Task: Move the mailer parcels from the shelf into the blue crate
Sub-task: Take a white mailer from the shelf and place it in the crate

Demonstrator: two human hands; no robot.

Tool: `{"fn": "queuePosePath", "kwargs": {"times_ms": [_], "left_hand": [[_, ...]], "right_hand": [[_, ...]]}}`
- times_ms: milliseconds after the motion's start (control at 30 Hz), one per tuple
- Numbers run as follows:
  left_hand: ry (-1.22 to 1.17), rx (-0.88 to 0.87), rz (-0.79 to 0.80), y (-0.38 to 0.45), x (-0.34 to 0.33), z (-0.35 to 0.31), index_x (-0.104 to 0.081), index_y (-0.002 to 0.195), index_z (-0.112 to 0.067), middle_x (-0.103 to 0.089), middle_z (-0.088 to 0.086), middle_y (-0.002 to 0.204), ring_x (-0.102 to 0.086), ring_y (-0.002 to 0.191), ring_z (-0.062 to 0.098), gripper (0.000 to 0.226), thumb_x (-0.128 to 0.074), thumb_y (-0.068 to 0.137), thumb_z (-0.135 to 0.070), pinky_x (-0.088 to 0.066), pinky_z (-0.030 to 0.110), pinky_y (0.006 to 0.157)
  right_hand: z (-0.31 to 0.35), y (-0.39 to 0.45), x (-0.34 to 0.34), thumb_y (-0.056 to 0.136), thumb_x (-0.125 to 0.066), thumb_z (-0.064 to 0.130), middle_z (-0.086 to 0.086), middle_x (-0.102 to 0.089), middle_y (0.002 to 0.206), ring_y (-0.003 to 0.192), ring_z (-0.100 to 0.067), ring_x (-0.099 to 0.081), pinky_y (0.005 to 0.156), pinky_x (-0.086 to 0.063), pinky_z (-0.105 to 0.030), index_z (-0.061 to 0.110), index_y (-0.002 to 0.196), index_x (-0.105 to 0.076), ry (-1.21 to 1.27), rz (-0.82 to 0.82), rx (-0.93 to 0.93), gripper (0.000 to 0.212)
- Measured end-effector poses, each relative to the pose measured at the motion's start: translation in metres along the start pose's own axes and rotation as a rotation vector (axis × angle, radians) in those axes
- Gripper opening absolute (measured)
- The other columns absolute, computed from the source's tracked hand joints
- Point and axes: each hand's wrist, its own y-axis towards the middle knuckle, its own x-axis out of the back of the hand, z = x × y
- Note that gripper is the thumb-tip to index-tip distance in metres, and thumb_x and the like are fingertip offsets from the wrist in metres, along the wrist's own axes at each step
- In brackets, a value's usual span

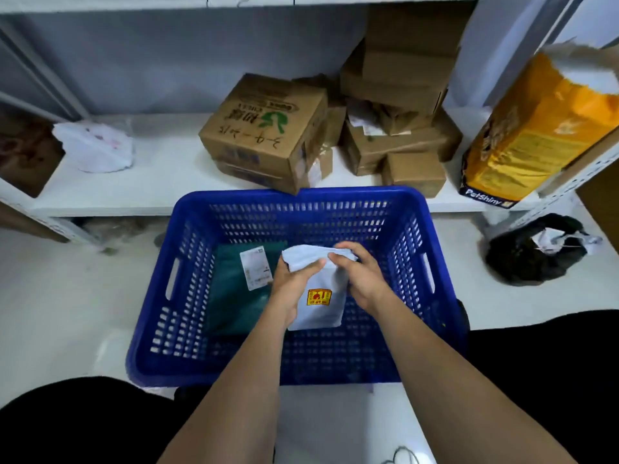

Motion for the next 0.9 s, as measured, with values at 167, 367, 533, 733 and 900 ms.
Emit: {"fn": "queuePosePath", "kwargs": {"times_ms": [167, 367, 533, 733, 900], "left_hand": [[-0.048, 0.178, -0.229, 0.012, 0.002, 0.051, -0.066, 0.094, -0.022, -0.072, 0.009, 0.106, -0.068, 0.095, 0.028, 0.02, -0.078, 0.078, -0.019, -0.056, 0.047, 0.088], [-0.048, 0.306, -0.28, 0.016, -0.001, 0.085, -0.066, 0.117, -0.011, -0.071, 0.011, 0.11, -0.067, 0.086, 0.025, 0.045, -0.075, 0.083, -0.04, -0.051, 0.029, 0.065], [-0.006, 0.353, -0.347, 0.022, -0.003, 0.099, -0.061, 0.122, -0.002, -0.064, 0.009, 0.111, -0.062, 0.096, 0.026, 0.054, -0.073, 0.085, -0.039, -0.05, 0.032, 0.077], [-0.03, 0.42, -0.388, 0.036, -0.012, 0.092, -0.056, 0.124, -0.007, -0.052, 0.013, 0.139, -0.049, 0.101, 0.02, 0.037, -0.055, 0.098, -0.035, -0.035, 0.027, 0.078], [0.041, 0.399, -0.459, 0.037, -0.017, 0.098, -0.061, 0.124, -0.002, -0.06, 0.016, 0.129, -0.057, 0.108, 0.031, 0.049, -0.049, 0.099, -0.042, -0.044, 0.032, 0.09]], "right_hand": [[-0.061, 0.015, 0.004, 0.083, -0.076, 0.019, 0.007, -0.061, 0.11, 0.1, -0.019, -0.062, 0.085, -0.055, -0.039, 0.029, 0.105, -0.066, -0.073, -0.102, -0.081, 0.026], [-0.101, 0.021, 0.015, 0.09, -0.068, 0.018, -0.006, -0.067, 0.099, 0.089, -0.021, -0.06, 0.083, -0.052, -0.04, 0.012, 0.095, -0.065, -0.162, -0.195, -0.146, 0.008], [-0.124, 0.027, 0.013, 0.096, -0.057, 0.02, -0.001, -0.05, 0.072, 0.069, -0.016, -0.047, 0.063, -0.042, -0.028, 0.012, 0.075, -0.049, -0.296, -0.224, -0.192, 0.024], [-0.12, 0.045, 0.007, 0.096, -0.059, 0.027, 0.003, -0.041, 0.06, 0.055, -0.009, -0.037, 0.05, -0.031, -0.018, 0.013, 0.067, -0.04, -0.331, -0.272, -0.162, 0.037], [-0.124, 0.047, 0.002, 0.089, -0.07, 0.014, 0.003, -0.038, 0.056, 0.053, -0.01, -0.037, 0.056, -0.038, -0.021, 0.018, 0.061, -0.032, -0.089, -0.369, -0.207, 0.047]]}}
